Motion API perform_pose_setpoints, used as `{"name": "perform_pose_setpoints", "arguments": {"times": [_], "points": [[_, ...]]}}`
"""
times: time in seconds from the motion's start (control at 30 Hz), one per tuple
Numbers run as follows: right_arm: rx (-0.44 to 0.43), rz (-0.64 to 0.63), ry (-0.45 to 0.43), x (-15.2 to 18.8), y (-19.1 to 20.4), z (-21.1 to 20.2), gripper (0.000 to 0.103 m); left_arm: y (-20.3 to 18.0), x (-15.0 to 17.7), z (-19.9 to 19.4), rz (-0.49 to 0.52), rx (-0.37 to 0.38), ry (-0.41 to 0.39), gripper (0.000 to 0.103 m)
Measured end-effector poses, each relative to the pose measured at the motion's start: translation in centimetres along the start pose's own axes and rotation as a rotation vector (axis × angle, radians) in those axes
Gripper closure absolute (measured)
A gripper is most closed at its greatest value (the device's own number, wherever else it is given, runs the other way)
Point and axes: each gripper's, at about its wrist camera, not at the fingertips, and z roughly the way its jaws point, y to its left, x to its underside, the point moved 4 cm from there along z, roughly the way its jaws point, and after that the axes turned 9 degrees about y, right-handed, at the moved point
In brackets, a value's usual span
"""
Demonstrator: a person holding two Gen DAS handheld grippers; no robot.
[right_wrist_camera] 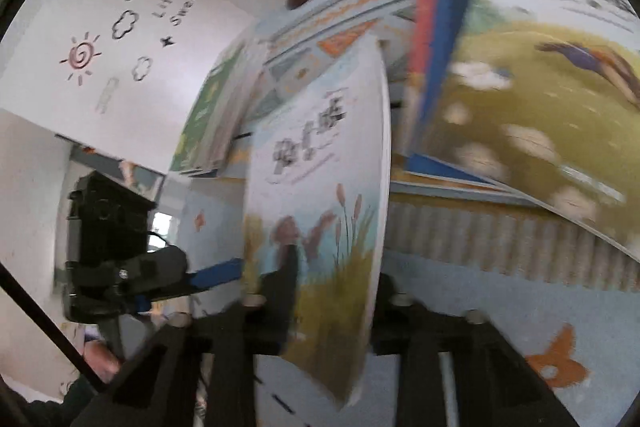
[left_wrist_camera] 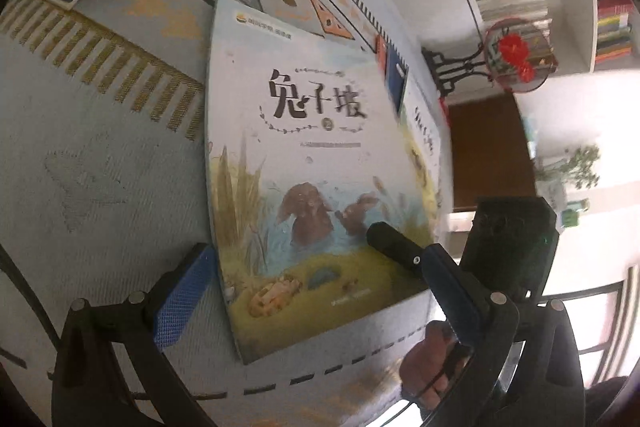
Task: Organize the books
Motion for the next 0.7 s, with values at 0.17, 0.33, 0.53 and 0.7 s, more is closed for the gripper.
{"name": "perform_pose_setpoints", "arguments": {"times": [0.17,0.33,0.53,0.7], "points": [[-0.067,0.016,-0.029,-0.7,1.8,-0.9,0.098,0.8,0.9,-0.8,-0.060,0.019,0.016,0.001],[-0.236,0.181,-0.050,-2.2,1.5,-3.5,0.099,2.5,3.1,-2.1,-0.166,0.126,0.011,0.001],[-0.374,0.353,0.008,-2.2,0.1,-4.0,0.099,1.1,2.2,-1.4,-0.202,0.308,-0.074,0.002],[-0.155,0.229,0.030,-1.1,0.6,-4.1,0.098,-2.0,1.5,-2.1,-0.041,0.149,-0.162,0.005]]}}
